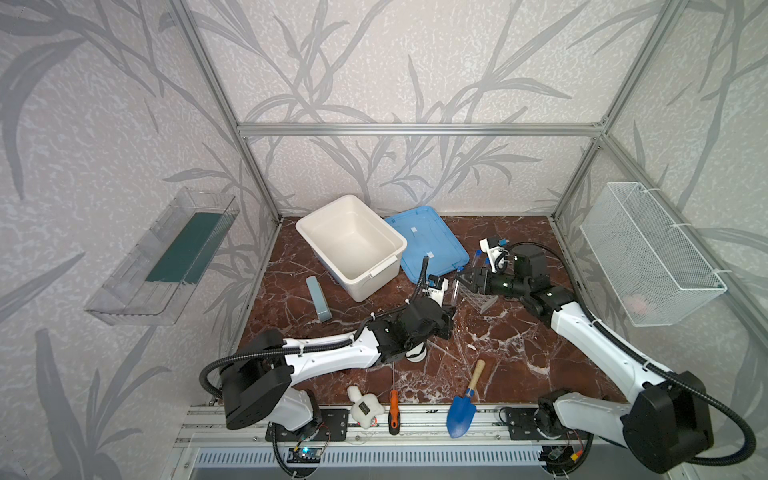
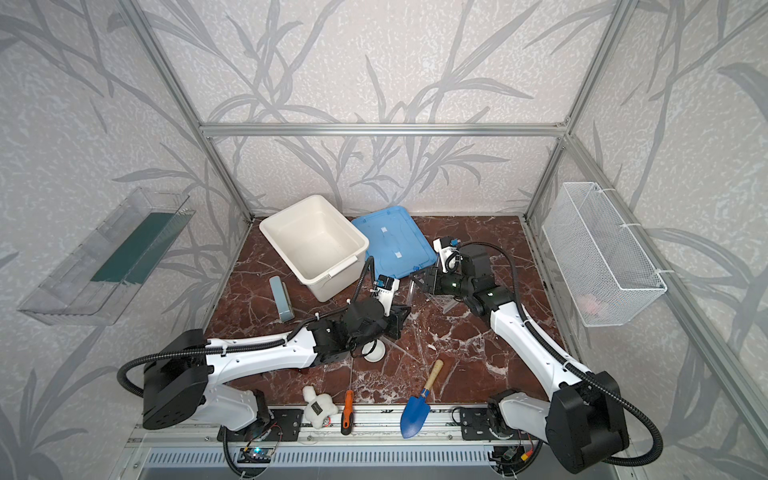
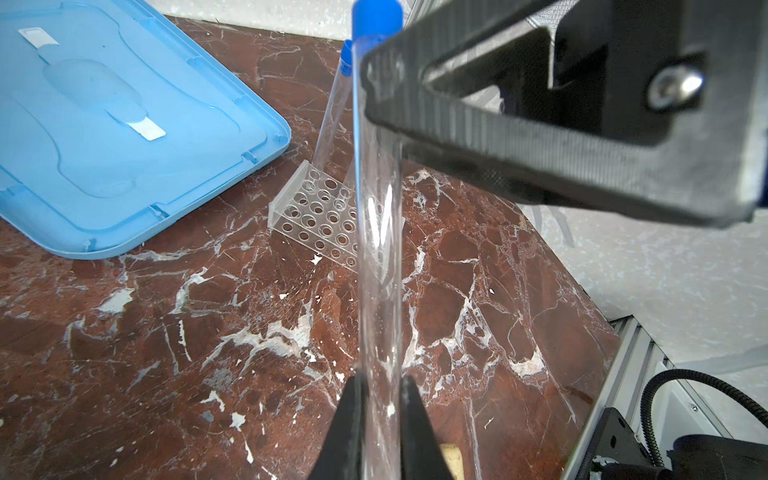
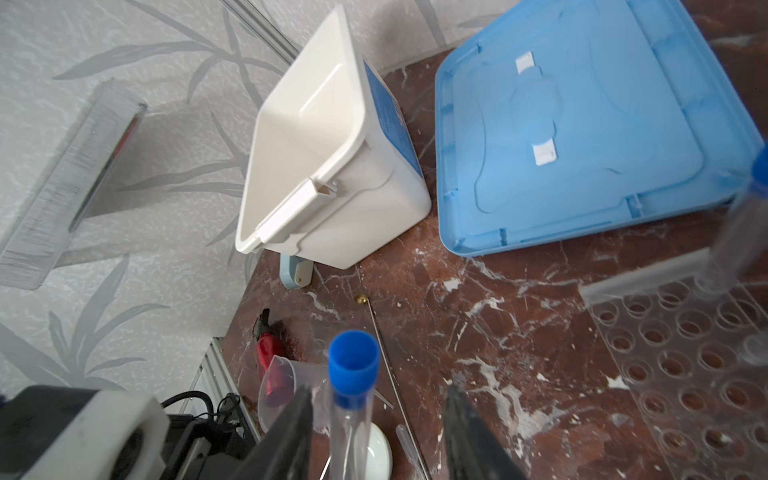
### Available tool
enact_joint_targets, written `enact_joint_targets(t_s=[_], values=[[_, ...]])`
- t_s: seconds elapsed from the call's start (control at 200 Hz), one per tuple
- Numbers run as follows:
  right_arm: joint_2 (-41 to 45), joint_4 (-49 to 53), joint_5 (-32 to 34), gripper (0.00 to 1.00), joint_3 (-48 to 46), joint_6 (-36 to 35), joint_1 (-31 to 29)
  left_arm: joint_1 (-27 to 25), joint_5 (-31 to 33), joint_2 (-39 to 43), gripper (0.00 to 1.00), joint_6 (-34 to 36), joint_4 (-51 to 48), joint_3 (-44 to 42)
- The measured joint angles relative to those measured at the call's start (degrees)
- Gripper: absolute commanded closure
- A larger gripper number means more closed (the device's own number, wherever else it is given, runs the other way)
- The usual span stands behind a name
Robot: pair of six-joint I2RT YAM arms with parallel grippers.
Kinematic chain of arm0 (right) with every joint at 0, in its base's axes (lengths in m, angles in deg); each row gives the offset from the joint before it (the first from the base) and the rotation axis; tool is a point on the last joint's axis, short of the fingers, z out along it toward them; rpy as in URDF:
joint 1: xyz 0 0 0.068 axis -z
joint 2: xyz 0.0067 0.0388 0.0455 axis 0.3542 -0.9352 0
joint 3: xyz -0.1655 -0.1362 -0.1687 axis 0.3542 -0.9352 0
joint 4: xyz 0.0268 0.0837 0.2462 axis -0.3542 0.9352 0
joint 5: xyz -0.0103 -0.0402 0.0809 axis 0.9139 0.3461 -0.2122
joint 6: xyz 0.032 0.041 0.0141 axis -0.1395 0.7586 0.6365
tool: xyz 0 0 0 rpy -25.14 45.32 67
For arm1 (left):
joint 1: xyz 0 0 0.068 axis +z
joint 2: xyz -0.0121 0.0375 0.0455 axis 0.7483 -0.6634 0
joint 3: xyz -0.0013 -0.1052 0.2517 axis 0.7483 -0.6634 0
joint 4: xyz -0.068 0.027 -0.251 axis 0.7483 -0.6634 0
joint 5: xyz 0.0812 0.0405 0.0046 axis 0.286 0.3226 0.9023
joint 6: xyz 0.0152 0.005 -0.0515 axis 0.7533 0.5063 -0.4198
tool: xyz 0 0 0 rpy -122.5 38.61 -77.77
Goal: Organize the chemistry lab equipment
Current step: 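Reach the right gripper to the tube's blue cap while the left gripper holds it, then close the right gripper on the blue cap while the left gripper releases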
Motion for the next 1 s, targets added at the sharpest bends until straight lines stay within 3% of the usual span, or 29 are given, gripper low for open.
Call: enact_joint_targets(t_s=[0.26, 0.48, 0.63, 0.835, 0.92, 1.0], values=[[-0.70, -3.43, -1.29, 0.70, -0.59, 1.99, 0.00, -0.33, 0.02, 0.00, 0.89, -0.20, -0.02, 0.00], [-1.44, -4.13, -1.92, 0.74, -1.49, 2.91, 0.00, -0.35, 0.33, 0.00, 0.89, -0.59, -0.79, 0.00], [-1.44, -5.25, -2.21, 0.85, -2.34, 3.69, -0.02, -0.42, 0.33, -0.11, 0.89, -0.96, -1.25, 0.02], [-1.44, -6.21, -2.80, 0.86, -3.21, 4.33, -0.13, -0.68, 0.44, -0.24, 0.88, -1.01, -1.99, 0.02], [-1.44, -6.49, -2.82, 0.86, -3.50, 4.39, -0.13, -0.68, 0.44, -0.33, 0.79, -1.03, -2.08, 0.02], [-1.36, -6.49, -2.73, 0.86, -3.56, 4.28, -0.13, -0.68, 0.31, -0.50, 0.56, -0.87, -2.03, 0.04]])
